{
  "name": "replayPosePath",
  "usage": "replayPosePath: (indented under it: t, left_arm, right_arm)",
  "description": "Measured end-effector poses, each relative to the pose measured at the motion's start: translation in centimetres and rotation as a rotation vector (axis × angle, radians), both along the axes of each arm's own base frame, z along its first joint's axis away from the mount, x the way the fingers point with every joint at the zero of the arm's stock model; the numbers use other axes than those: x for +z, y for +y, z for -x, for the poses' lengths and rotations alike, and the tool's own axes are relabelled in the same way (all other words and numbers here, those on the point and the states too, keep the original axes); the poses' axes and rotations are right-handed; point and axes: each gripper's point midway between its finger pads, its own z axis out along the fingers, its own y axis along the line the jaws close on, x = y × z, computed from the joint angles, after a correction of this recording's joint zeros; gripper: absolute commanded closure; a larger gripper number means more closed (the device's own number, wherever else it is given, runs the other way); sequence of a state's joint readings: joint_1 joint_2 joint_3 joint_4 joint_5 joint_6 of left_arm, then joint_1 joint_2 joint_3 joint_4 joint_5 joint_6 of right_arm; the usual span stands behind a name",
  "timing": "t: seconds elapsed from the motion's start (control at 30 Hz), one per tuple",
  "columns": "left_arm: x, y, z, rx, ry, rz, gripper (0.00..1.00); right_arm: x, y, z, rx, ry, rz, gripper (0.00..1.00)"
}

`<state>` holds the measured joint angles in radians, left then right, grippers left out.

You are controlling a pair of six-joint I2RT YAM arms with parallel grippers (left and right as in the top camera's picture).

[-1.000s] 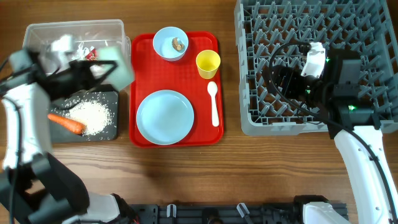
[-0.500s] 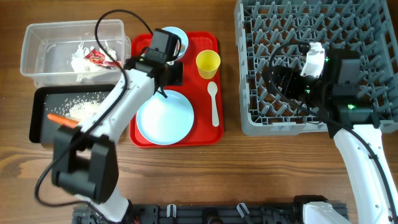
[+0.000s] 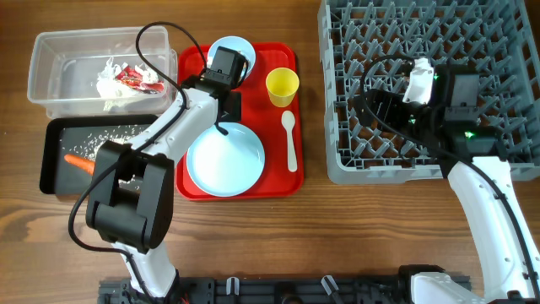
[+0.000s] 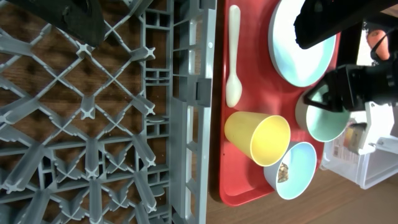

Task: Sort waste into correct bins and load items into the dishwasher rack
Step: 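Grasp the rim of the blue bowl with the shell using the left gripper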

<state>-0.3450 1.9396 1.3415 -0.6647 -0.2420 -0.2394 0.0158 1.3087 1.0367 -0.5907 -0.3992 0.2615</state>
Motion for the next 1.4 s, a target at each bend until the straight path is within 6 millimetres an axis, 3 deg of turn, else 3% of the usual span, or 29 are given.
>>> replayPosePath:
  t: [0.1, 0.17, 0.2, 0.27, 0.37, 0.47, 0.53, 0.77, 0.97, 1.1, 1.13, 1.2, 1.4]
  left_arm:
    - [0.2, 0.4, 1.0, -0.001, 0.051, -0.019, 0.2]
    - [1.7, 0.1, 0.3, -0.02, 0.04, -0.021, 0.2]
    - [2.6, -0.2, -0.5, -0.031, 0.015, -0.016, 0.2]
    - [7.0, -1.6, -4.4, -0.092, -0.13, 0.009, 0.21]
    - [10.5, -3.0, -7.6, -0.172, -0.284, 0.029, 0.21]
    - [11.5, -4.4, -9.2, -0.301, -0.35, 0.032, 0.23]
    - [10.8, -4.9, -10.0, -0.352, -0.36, 0.026, 0.25]
    - [2.4, -5.7, -9.9, -0.49, -0.197, -0.008, 0.43]
    - [1.7, -5.9, -9.8, -0.517, -0.184, -0.01, 0.63]
    - [-0.5, -5.8, -9.5, -0.52, -0.138, -0.014, 0.66]
    - [-1.2, -5.7, -9.3, -0.521, -0.122, -0.015, 0.79]
    - [-1.5, -5.7, -9.3, -0.517, -0.118, -0.014, 0.88]
    - [-1.3, -5.8, -9.6, -0.522, -0.133, -0.016, 0.96]
  right_arm:
    - [0.0, 0.0, 0.0, 0.0, -0.001, 0.0, 0.0]
    - [0.0, 0.0, 0.0, 0.0, -0.001, 0.0, 0.0]
    - [0.0, 0.0, 0.0, 0.0, -0.002, 0.0, 0.0]
    - [0.1, 0.0, -0.1, 0.0, -0.003, 0.0, 0.0]
    - [0.1, 0.0, -0.1, 0.0, -0.003, 0.0, 0.0]
    - [0.0, 0.0, 0.0, 0.0, -0.002, 0.0, 0.0]
    - [0.0, 0.0, 0.0, 0.0, 0.001, 0.0, 0.0]
    - [-0.1, 0.0, 0.1, 0.0, 0.008, 0.0, 0.0]
    - [-0.1, 0.0, 0.1, 0.0, 0.008, 0.0, 0.0]
    - [-0.1, 0.0, 0.1, 0.0, 0.008, 0.0, 0.0]
    - [-0.1, 0.0, 0.1, 0.0, 0.008, 0.0, 0.0]
    - [-0.1, 0.0, 0.1, 0.0, 0.008, 0.0, 0.0]
    - [-0.1, 0.0, 0.1, 0.0, 0.008, 0.001, 0.0]
